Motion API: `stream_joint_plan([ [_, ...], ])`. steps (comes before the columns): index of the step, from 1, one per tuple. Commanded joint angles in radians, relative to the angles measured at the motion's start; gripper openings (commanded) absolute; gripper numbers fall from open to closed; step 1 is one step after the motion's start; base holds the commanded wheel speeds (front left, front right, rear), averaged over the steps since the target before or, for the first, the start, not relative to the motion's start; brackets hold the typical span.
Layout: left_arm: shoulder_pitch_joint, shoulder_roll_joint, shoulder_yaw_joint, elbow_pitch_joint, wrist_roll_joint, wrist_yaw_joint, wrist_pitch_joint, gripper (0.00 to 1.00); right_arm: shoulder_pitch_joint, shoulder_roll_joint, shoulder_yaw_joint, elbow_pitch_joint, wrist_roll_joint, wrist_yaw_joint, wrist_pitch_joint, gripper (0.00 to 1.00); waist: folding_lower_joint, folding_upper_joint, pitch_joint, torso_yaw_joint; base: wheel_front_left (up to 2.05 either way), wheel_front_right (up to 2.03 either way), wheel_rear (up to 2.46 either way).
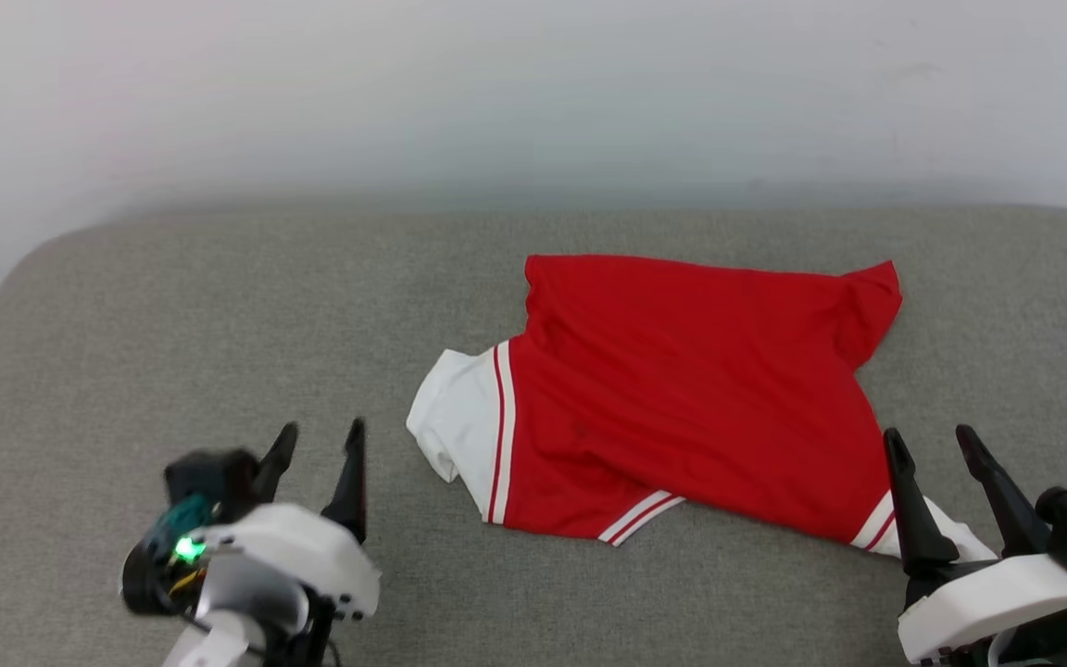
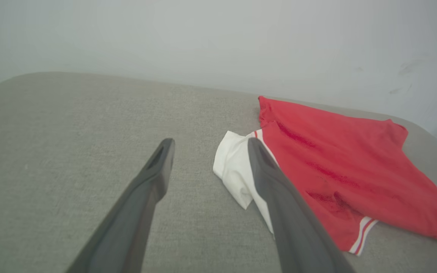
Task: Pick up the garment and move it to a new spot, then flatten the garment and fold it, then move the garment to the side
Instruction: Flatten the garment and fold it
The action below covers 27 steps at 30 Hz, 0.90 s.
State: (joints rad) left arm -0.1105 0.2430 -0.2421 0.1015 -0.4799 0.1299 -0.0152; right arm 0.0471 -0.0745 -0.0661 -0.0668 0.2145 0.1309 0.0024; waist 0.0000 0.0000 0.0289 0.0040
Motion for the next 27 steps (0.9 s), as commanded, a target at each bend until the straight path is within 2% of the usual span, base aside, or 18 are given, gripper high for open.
stream_joint_plan([
  [1, -0.042, -0.002, -0.013, 0.013, -0.008, -0.012, 0.03, 1.0, -0.014, 0.005, 0.003, -0.015, 0.002, 0.0, 0.005, 1.0, 0.0, 0.0, 0.032, -0.012, 0.0, 0.0, 0.0],
  [6, -0.184, -0.023, -0.063, 0.101, -0.042, -0.041, 0.201, 1.0, -0.038, 0.006, 0.014, -0.044, -0.001, 0.0, 0.026, 1.0, 0.0, 0.0, 0.105, -0.025, 0.0, 0.0, 0.0],
  [10, -0.272, -0.038, -0.087, 0.2, -0.081, -0.036, 0.374, 1.0, -0.05, 0.009, 0.013, -0.055, 0.008, 0.0, 0.023, 1.0, 0.0, 0.0, 0.147, -0.031, 0.0, 0.0, 0.0],
  [19, -0.389, -0.02, -0.145, 0.361, -0.062, -0.041, 0.545, 1.0, -0.061, 0.014, 0.006, -0.045, 0.027, 0.0, 0.027, 1.0, 0.0, 0.0, 0.208, -0.034, 0.0, 0.0, 0.0],
  [25, -0.384, -0.027, -0.237, 0.527, -0.054, -0.088, 0.722, 1.0, -0.073, 0.013, 0.006, -0.031, 0.046, 0.0, 0.032, 1.0, 0.0, 0.0, 0.22, -0.028, 0.0, 0.0, 0.0],
  [26, -0.385, -0.028, -0.245, 0.542, -0.052, -0.093, 0.725, 0.95, -0.075, 0.013, 0.006, -0.029, 0.049, 0.0, 0.034, 1.0, 0.0, 0.0, 0.219, -0.028, 0.0, 0.0, 0.0],
  [27, -0.387, -0.029, -0.247, 0.552, -0.05, -0.096, 0.713, 0.43, -0.076, 0.012, 0.005, -0.026, 0.049, 0.0, 0.035, 1.0, 0.0, 0.0, 0.217, -0.028, 0.0, 0.0, 0.0],
])
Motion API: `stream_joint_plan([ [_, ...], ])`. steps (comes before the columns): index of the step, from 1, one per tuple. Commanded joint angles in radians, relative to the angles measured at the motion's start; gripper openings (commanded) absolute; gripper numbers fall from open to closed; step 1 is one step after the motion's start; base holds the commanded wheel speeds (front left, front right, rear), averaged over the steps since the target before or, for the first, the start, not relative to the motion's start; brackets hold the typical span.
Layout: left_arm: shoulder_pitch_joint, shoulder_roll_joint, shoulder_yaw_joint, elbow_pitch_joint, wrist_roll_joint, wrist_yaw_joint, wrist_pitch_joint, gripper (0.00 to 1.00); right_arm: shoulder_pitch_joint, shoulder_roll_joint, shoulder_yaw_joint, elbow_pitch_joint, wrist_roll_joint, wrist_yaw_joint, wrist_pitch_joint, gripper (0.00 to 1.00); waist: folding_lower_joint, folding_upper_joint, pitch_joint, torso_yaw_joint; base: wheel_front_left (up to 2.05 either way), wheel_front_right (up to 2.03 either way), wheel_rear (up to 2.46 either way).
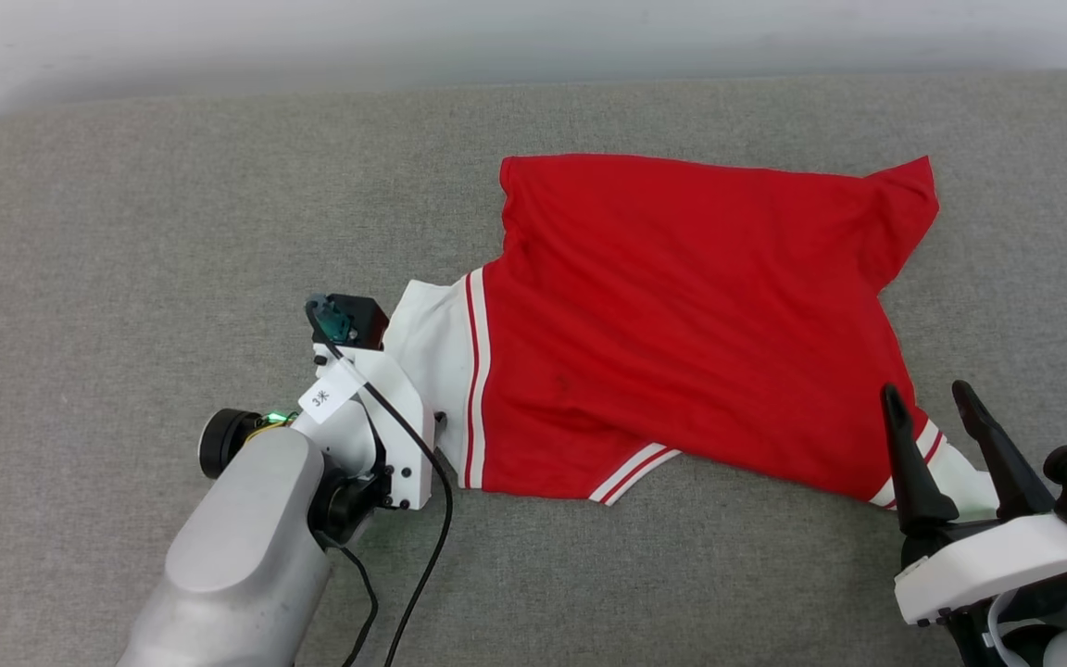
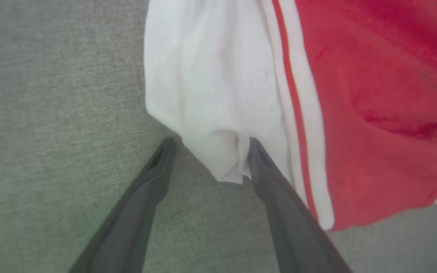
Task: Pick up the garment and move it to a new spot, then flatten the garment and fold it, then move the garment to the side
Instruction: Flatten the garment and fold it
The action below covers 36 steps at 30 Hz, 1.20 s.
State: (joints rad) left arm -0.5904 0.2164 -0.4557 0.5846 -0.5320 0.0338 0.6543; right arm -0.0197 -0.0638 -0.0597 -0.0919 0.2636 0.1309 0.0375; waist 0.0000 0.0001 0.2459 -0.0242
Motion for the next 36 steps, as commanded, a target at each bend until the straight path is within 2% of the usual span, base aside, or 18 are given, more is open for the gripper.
stream_joint_plan([
  [1, 0.092, -0.006, -0.032, 0.075, -0.002, -0.005, 0.026, 0.0, -0.009, -0.002, -0.002, 0.003, 0.002, 0.0, 0.001, 1.0, 0.0, -0.0001, -0.003, 0.001, 0.0, 0.0, 0.0],
  [10, 0.105, 0.045, 0.039, -0.022, 0.005, 0.013, -0.209, 0.0, 0.027, -0.003, -0.03, 0.029, 0.035, 0.0, 0.02, 1.0, 0.0, -0.0001, -0.074, 0.013, 0.0, 0.0, 0.0],
  [16, 0.212, 0.096, 0.115, -0.196, -0.016, 0.074, -0.313, 0.0, 0.057, -0.015, -0.074, 0.04, 0.054, 0.0, 0.055, 1.0, 0.0, -0.0001, -0.114, 0.024, 0.0, 0.0, 0.0],
  [21, 0.337, 0.144, 0.171, -0.381, -0.028, 0.145, -0.332, 0.0, 0.093, -0.045, -0.116, 0.067, 0.077, 0.0, 0.139, 1.0, 0.0, -0.0001, -0.138, 0.038, 0.0, 0.0, 0.0],
  [26, 0.452, 0.175, 0.194, -0.545, -0.025, 0.199, -0.315, 0.0, 0.145, -0.094, -0.144, 0.079, 0.095, 0.0, 0.305, 1.0, 0.0, -0.0001, -0.158, 0.056, 0.0, 0.0, 0.0],
  [31, 0.508, 0.186, 0.194, -0.653, -0.018, 0.23, -0.295, 0.0, 0.18, -0.141, -0.098, 0.052, 0.111, 0.0, 0.501, 1.0, 0.0, -0.0001, -0.163, 0.065, 0.0, 0.0, 0.0],
  [36, 0.519, 0.182, 0.189, -0.706, -0.018, 0.246, -0.284, 0.0, 0.124, -0.189, -0.011, 0.055, 0.108, 0.0, 0.586, 1.0, 0.0, -0.0001, -0.142, 0.071, 0.0, 0.0, 0.0],
])
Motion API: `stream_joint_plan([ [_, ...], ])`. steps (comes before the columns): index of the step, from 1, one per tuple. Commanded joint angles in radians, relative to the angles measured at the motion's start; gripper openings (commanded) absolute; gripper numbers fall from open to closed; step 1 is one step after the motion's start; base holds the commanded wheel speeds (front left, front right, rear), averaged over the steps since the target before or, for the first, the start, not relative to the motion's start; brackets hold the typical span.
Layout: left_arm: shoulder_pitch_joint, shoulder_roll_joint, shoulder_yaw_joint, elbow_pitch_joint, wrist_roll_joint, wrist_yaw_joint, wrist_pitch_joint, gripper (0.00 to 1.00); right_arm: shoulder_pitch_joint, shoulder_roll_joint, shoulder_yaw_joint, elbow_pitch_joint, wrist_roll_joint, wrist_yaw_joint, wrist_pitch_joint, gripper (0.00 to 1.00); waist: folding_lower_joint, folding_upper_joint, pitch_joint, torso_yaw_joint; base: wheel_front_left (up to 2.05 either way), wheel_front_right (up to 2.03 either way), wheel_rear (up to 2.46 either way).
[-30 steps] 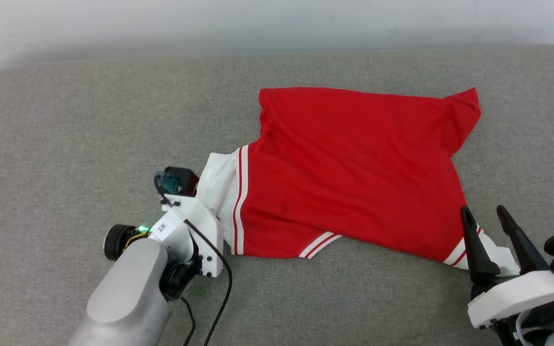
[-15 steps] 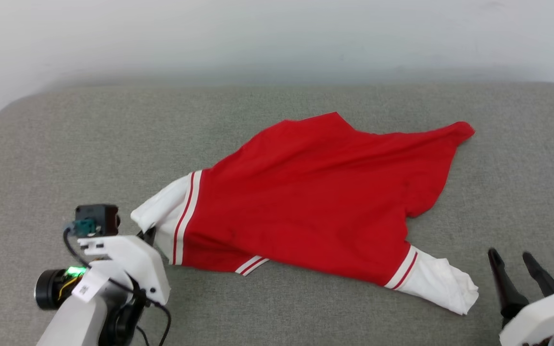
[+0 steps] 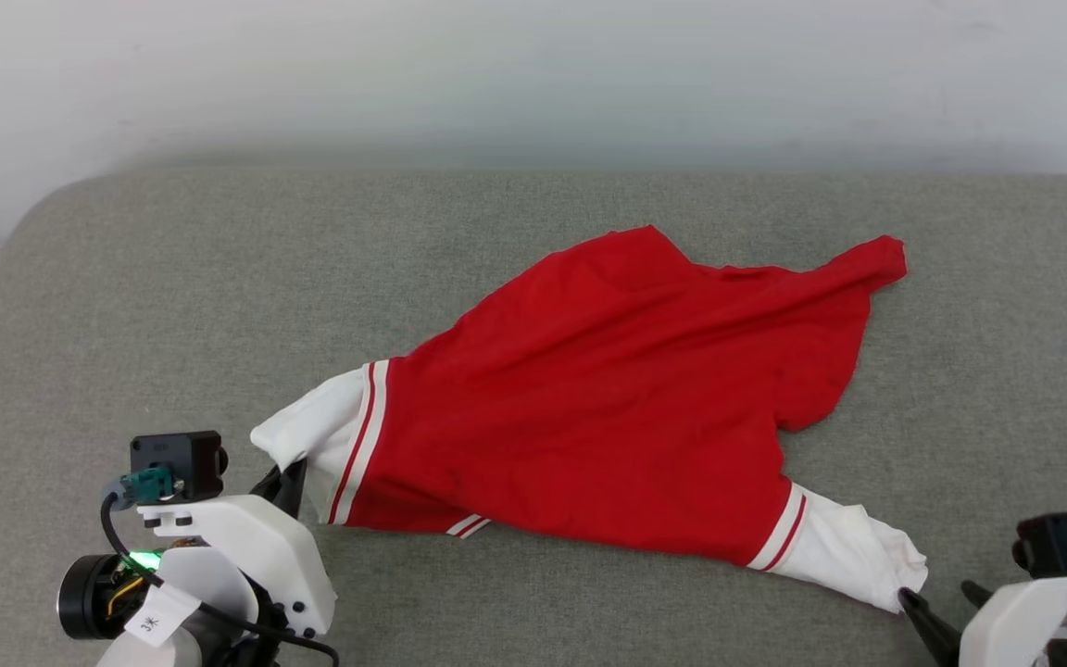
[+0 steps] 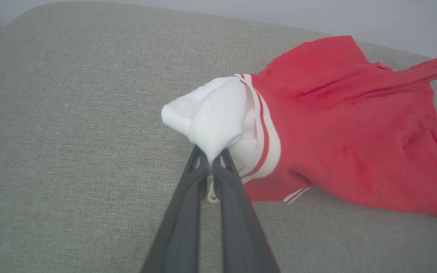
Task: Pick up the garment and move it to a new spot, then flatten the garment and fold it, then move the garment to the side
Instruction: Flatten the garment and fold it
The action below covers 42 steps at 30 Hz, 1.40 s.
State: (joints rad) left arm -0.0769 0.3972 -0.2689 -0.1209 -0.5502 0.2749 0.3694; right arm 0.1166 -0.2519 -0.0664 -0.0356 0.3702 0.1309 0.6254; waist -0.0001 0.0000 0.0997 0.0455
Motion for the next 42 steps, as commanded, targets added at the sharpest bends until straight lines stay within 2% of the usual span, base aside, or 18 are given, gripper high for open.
stream_joint_plan([
  [1, 0.0, 0.0, 0.001, -0.006, 0.0, 0.006, 0.001, 0.0, -0.028, -0.014, 0.017, 0.009, 0.002, 0.0, 0.003, 1.0, 0.0001, 0.0, 0.012, 0.003, 0.0, 0.0, 0.0],
  [8, -0.031, -0.013, -0.005, -0.016, -0.004, 0.002, -0.009, 0.0, -0.136, -0.074, 0.125, 0.129, -0.001, -0.001, -0.006, 1.0, 0.0001, 0.0, 0.065, 0.019, 0.0, 0.0, 0.0],
  [11, -0.036, -0.018, -0.008, -0.007, -0.007, -0.003, -0.015, 0.0, -0.151, -0.095, 0.185, 0.205, 0.011, 0.0, 0.031, 1.0, 0.0001, 0.0, 0.081, 0.024, 0.0, 0.0, 0.0],
  [16, -0.039, -0.028, -0.009, 0.012, -0.018, -0.009, -0.029, 0.0, -0.132, -0.086, 0.259, 0.309, 0.076, 0.001, 0.129, 1.0, 0.0001, 0.0, 0.086, 0.031, 0.0, 0.0, 0.0],
  [17, -0.041, -0.027, -0.008, 0.015, -0.018, -0.01, -0.031, 0.0, -0.133, -0.086, 0.269, 0.315, 0.082, 0.001, 0.136, 0.46, 0.0001, 0.0, 0.086, 0.032, 0.0, 0.0, 0.0],
  [18, -0.043, -0.028, -0.009, 0.018, -0.019, -0.011, -0.032, 0.0, -0.135, -0.084, 0.28, 0.32, 0.094, 0.001, 0.14, 0.16, 0.0001, 0.0, 0.085, 0.032, 0.0, 0.0, 0.0],
  [19, -0.043, -0.029, -0.009, 0.022, -0.021, -0.011, -0.034, 0.0, -0.141, -0.082, 0.288, 0.321, 0.107, 0.002, 0.141, 0.0, 0.0001, 0.0, 0.082, 0.032, 0.0, 0.0, 0.0],
  [24, -0.042, -0.024, -0.004, 0.039, -0.022, -0.017, -0.051, 0.0, -0.189, -0.113, 0.285, 0.281, 0.107, 0.001, 0.08, 0.0, 0.0001, 0.0, 0.049, 0.027, 0.0, 0.0, 0.0],
  [29, -0.042, -0.007, 0.005, 0.028, -0.012, -0.02, -0.071, 0.0, -0.209, -0.124, 0.216, 0.186, 0.078, 0.0, -0.001, 0.0, 0.0001, 0.0, -0.011, 0.022, 0.0, 0.0, 0.0],
  [36, -0.086, 0.018, 0.021, -0.018, 0.003, -0.029, -0.091, 0.0, -0.219, -0.101, 0.103, 0.041, 0.029, -0.001, -0.051, 0.0, 0.0001, 0.0, -0.07, 0.012, 0.0, 0.0, 0.0],
  [42, -0.23, 0.033, 0.024, -0.015, 0.006, -0.065, -0.08, 0.0, -0.308, -0.065, 0.003, -0.056, -0.027, -0.001, -0.061, 0.0, 0.0001, 0.0, -0.087, 0.006, 0.0, 0.0, 0.0],
])
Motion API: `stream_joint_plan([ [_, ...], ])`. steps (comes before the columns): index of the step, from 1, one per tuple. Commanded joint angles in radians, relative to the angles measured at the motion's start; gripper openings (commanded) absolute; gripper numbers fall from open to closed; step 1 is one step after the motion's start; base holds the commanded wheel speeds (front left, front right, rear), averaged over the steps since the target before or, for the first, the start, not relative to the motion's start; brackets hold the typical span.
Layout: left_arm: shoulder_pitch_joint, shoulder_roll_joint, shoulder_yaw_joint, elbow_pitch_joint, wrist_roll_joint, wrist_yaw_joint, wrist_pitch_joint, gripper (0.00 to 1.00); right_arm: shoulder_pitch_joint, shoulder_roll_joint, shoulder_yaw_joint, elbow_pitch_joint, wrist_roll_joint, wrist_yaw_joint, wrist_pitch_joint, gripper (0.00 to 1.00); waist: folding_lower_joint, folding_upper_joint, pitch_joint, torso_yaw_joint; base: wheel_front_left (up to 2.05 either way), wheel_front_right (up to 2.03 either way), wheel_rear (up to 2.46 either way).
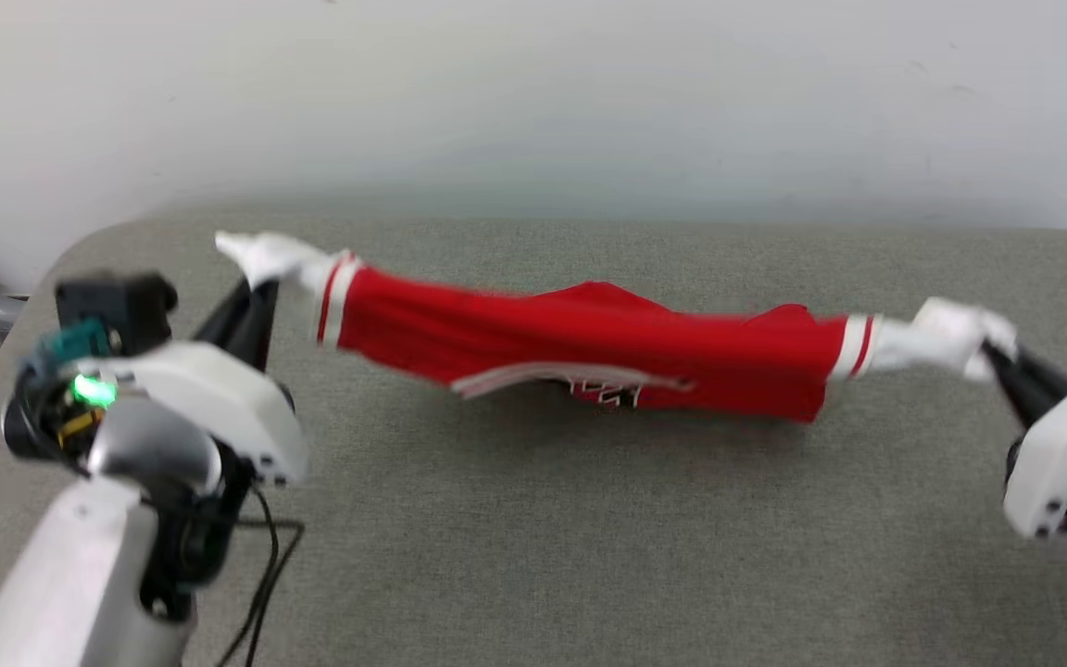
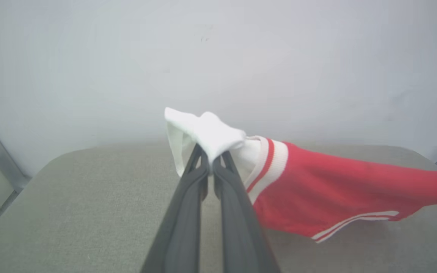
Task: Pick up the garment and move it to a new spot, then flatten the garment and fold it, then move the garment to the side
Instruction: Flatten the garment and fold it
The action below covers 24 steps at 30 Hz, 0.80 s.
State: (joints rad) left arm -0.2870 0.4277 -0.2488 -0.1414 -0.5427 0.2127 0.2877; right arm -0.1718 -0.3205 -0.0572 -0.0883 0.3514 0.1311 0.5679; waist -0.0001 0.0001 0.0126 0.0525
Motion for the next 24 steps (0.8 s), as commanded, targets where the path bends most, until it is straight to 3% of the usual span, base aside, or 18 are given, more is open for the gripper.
stream_joint_plan([
  [1, -0.053, -0.001, 0.004, 0.018, -0.006, -0.011, 0.004, 0.0, -0.047, 0.01, -0.019, -0.011, -0.014, -0.001, -0.008, 0.0, 0.0001, -0.0001, 0.002, -0.002, 0.0, 0.0, 0.0],
  [9, -0.385, -0.022, -0.013, 0.235, -0.011, -0.101, -0.004, 0.0, -0.343, 0.007, -0.047, 0.085, -0.078, -0.001, -0.031, 0.0, 0.0001, -0.0001, 0.082, -0.014, 0.0, 0.0, 0.0],
  [15, -0.652, -0.041, -0.011, 0.455, 0.012, -0.164, -0.085, 0.0, -0.606, -0.019, -0.006, 0.221, -0.095, -0.001, -0.096, 0.0, 0.0001, -0.0001, 0.178, -0.029, 0.0, 0.0, 0.0],
  [24, -0.99, -0.05, 0.015, 0.712, 0.038, -0.214, -0.244, 0.0, -0.976, -0.037, 0.043, 0.465, -0.112, -0.001, -0.241, 0.0, 0.0001, -0.0001, 0.319, -0.058, 0.0, 0.0, 0.0],
])
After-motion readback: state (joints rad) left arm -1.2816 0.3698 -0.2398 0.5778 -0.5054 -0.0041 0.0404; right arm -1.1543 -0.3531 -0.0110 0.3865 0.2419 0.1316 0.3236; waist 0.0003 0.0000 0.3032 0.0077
